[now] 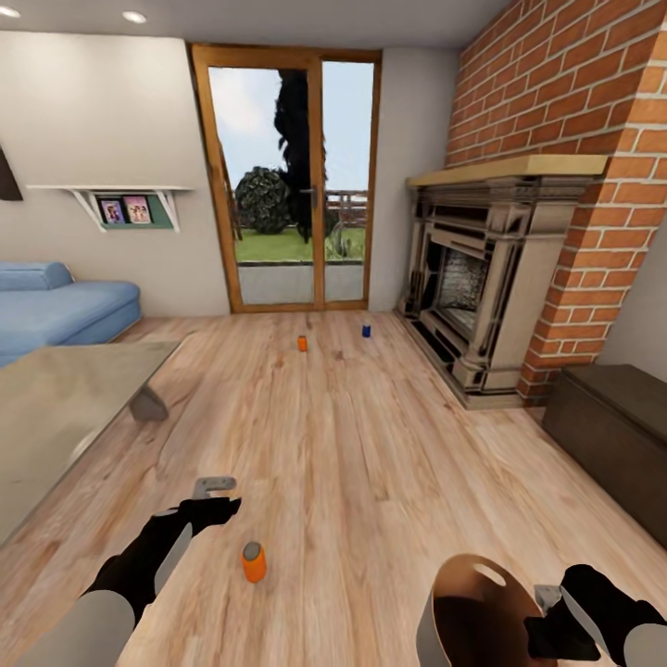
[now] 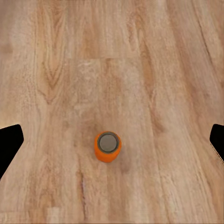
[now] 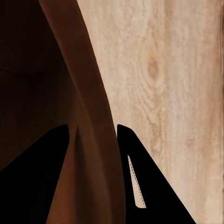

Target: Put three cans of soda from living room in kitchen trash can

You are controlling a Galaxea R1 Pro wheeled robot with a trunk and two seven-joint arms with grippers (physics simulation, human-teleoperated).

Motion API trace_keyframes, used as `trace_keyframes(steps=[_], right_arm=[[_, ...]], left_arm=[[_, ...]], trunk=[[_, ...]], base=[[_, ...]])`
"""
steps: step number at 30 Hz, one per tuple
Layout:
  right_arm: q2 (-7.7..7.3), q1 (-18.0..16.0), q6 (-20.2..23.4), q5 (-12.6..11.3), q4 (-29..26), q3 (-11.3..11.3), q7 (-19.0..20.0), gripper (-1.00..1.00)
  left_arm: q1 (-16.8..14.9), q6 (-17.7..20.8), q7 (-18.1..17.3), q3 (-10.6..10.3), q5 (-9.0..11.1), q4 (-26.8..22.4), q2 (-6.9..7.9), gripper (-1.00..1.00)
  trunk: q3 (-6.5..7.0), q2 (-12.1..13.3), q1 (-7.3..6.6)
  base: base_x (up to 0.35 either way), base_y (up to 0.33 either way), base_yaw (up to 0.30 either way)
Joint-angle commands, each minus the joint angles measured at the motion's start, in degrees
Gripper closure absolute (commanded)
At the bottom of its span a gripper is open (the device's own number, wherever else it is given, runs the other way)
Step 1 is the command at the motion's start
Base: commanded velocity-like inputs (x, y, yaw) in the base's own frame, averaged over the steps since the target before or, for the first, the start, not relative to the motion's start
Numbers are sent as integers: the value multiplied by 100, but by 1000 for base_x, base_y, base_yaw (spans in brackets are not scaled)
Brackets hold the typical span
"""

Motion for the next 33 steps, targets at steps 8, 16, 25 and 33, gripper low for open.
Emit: trace_keyframes(steps=[8, 16, 25, 33], right_arm=[[1, -3, 17, -97, -3, -19, 0, 100], [1, -3, 18, -97, -24, -24, -8, 100], [-2, -3, 39, -91, -85, -38, -17, 100], [-69, -189, 467, -82, -181, -43, -14, 100]], left_arm=[[0, -1, 0, -7, 2, 0, 0, -100], [0, 5, 14, -7, 1, 2, 0, -100], [0, 35, 17, -7, 1, 14, -1, -100], [0, 44, 16, -1, 7, 596, 0, -100]], trunk=[[1, 0, 0], [-35, -80, 44], [-197, -441, 241], [-341, -762, 417]], base=[[252, -78, 0], [38, -14, 0], [2, -1, 0], [0, 0, 0]])
